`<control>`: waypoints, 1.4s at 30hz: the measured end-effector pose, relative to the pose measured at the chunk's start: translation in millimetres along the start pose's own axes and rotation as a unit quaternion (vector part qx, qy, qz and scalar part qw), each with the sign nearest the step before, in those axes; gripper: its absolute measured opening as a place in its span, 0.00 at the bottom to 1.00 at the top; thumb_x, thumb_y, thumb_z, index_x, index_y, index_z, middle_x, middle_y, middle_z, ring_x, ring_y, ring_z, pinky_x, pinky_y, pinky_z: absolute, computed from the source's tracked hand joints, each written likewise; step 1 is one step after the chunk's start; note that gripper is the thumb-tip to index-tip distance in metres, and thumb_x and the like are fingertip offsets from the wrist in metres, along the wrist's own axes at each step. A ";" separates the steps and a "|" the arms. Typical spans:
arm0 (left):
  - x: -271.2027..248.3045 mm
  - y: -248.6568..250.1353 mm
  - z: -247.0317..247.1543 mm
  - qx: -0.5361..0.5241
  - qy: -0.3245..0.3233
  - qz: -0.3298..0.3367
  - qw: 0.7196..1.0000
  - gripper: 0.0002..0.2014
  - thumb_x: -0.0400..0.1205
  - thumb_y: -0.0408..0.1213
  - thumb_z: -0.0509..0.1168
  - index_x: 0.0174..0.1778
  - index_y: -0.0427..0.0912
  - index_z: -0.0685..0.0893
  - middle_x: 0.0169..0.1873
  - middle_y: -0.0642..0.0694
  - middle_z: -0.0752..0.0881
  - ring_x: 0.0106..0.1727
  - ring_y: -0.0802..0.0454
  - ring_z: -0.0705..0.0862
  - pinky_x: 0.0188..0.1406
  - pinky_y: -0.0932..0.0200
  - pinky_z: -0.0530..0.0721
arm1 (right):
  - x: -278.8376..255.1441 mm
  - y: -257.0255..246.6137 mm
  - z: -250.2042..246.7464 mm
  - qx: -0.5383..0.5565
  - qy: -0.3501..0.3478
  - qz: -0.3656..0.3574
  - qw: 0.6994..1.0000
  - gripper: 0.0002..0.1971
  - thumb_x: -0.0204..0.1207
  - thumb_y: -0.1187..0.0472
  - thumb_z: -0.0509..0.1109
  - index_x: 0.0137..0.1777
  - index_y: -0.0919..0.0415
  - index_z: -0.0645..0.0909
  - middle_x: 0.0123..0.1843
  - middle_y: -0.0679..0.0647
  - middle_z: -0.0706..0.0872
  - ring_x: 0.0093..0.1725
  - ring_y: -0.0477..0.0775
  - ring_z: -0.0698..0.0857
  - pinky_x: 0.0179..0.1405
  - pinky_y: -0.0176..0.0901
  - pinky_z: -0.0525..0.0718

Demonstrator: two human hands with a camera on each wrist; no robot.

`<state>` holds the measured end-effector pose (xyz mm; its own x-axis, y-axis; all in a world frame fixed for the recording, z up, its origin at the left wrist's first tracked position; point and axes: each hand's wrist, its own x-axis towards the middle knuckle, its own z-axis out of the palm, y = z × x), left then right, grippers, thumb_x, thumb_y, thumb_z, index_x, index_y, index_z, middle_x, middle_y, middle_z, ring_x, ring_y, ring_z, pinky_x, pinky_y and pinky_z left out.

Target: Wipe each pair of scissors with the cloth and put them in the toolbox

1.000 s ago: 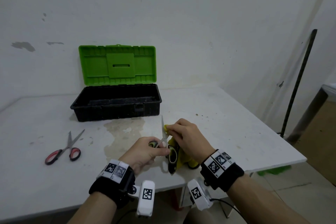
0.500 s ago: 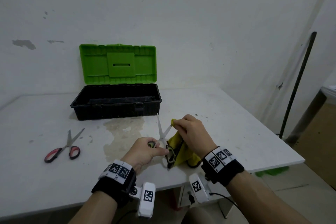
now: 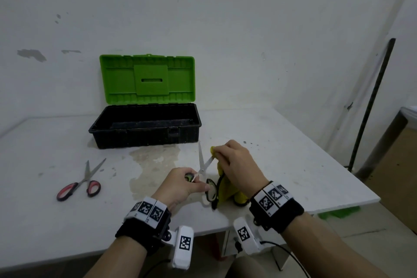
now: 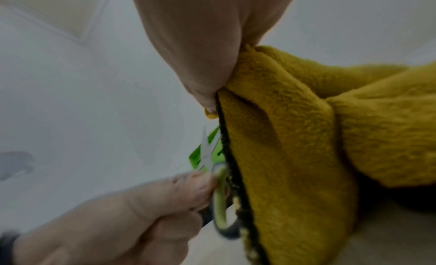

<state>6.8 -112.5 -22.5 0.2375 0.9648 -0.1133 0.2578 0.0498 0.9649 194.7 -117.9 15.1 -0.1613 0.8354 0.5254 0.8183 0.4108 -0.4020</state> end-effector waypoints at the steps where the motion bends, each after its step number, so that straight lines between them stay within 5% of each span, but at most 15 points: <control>1: -0.4 0.9 0.4 0.011 0.000 0.003 1.000 0.15 0.65 0.36 0.85 0.33 0.40 0.83 0.33 0.44 0.86 0.35 0.51 0.83 0.34 0.58 0.77 | -4.1 -5.1 3.9 -0.008 -0.025 -0.017 1.000 0.09 0.85 0.59 0.64 0.54 0.57 0.86 0.46 0.53 0.79 0.40 0.54 0.80 0.41 0.45 0.80; 3: -0.9 1.4 1.0 0.034 -0.001 0.010 0.999 0.15 0.65 0.37 0.85 0.38 0.37 0.87 0.33 0.44 0.87 0.35 0.50 0.83 0.40 0.54 0.80 | -9.0 -10.7 10.1 -0.030 -0.075 -0.022 0.996 0.10 0.86 0.59 0.61 0.53 0.58 0.85 0.47 0.54 0.78 0.40 0.56 0.80 0.42 0.52 0.82; 7: -3.2 0.1 0.8 0.061 -0.007 0.022 0.998 0.12 0.67 0.37 0.85 0.36 0.42 0.87 0.37 0.41 0.91 0.39 0.45 0.88 0.47 0.51 0.84 | 1.4 -2.5 2.1 -0.044 -0.088 0.026 0.995 0.13 0.87 0.58 0.58 0.56 0.58 0.85 0.50 0.54 0.78 0.46 0.55 0.81 0.49 0.49 0.82; 12: 0.0 0.1 2.3 0.071 -0.018 0.011 0.997 0.07 0.79 0.40 0.74 0.39 0.43 0.84 0.29 0.49 0.82 0.30 0.53 0.78 0.32 0.57 0.76 | 6.1 6.9 -1.3 -0.035 -0.068 0.053 0.996 0.12 0.87 0.57 0.59 0.55 0.57 0.85 0.50 0.52 0.78 0.48 0.54 0.80 0.49 0.48 0.81; 17: 4.8 -0.5 2.3 0.023 -0.021 0.009 0.999 0.05 0.87 0.35 0.63 0.52 0.41 0.85 0.31 0.46 0.78 0.31 0.51 0.75 0.32 0.55 0.75 | 3.2 7.2 -3.7 -0.021 -0.047 0.048 0.998 0.12 0.87 0.55 0.60 0.54 0.56 0.85 0.47 0.51 0.78 0.45 0.51 0.79 0.47 0.45 0.81; 20: 7.2 1.4 -0.3 0.015 0.044 0.036 0.998 0.04 0.86 0.34 0.66 0.54 0.42 0.85 0.37 0.45 0.83 0.34 0.52 0.80 0.36 0.59 0.82 | 0.7 6.7 -5.4 -0.009 -0.043 0.047 0.998 0.12 0.87 0.56 0.60 0.54 0.57 0.85 0.47 0.51 0.78 0.45 0.51 0.79 0.47 0.45 0.80; 26: 10.7 1.6 -3.8 -0.142 0.137 0.043 0.979 0.07 0.75 0.29 0.77 0.48 0.38 0.90 0.41 0.42 0.92 0.43 0.47 0.89 0.43 0.57 0.86 | -2.7 0.4 -7.7 0.019 -0.036 0.040 0.998 0.11 0.86 0.57 0.62 0.57 0.56 0.85 0.49 0.50 0.79 0.46 0.49 0.78 0.47 0.37 0.74; 33: 4.3 9.2 6.7 -0.269 0.098 -0.005 0.958 0.05 0.87 0.36 0.66 0.57 0.43 0.80 0.50 0.42 0.89 0.47 0.40 0.93 0.46 0.44 0.92 | -6.2 -10.3 -3.9 0.030 -0.037 0.032 0.998 0.11 0.86 0.55 0.63 0.59 0.55 0.86 0.49 0.49 0.79 0.48 0.47 0.78 0.49 0.33 0.74; 37: 6.4 3.0 4.7 -0.272 0.127 0.004 0.954 0.05 0.85 0.36 0.68 0.54 0.42 0.79 0.41 0.42 0.85 0.32 0.50 0.85 0.32 0.57 0.87 | -6.8 -11.7 -10.5 0.041 -0.025 0.036 0.998 0.10 0.86 0.56 0.63 0.58 0.55 0.86 0.49 0.50 0.80 0.48 0.48 0.79 0.49 0.35 0.75; 42: 11.4 -1.6 2.6 -0.292 0.149 0.013 0.945 0.06 0.84 0.34 0.70 0.50 0.34 0.86 0.29 0.44 0.82 0.28 0.55 0.81 0.27 0.64 0.83 | -10.6 -13.6 -18.9 0.039 0.001 0.019 0.999 0.08 0.84 0.55 0.65 0.58 0.52 0.84 0.50 0.47 0.84 0.50 0.46 0.81 0.51 0.35 0.77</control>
<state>11.6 -102.3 -26.0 -0.0592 0.9932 -0.1002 -0.3252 0.0757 0.9426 195.7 -139.2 29.2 -0.1298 0.8507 0.5094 0.7790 0.4053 -0.4784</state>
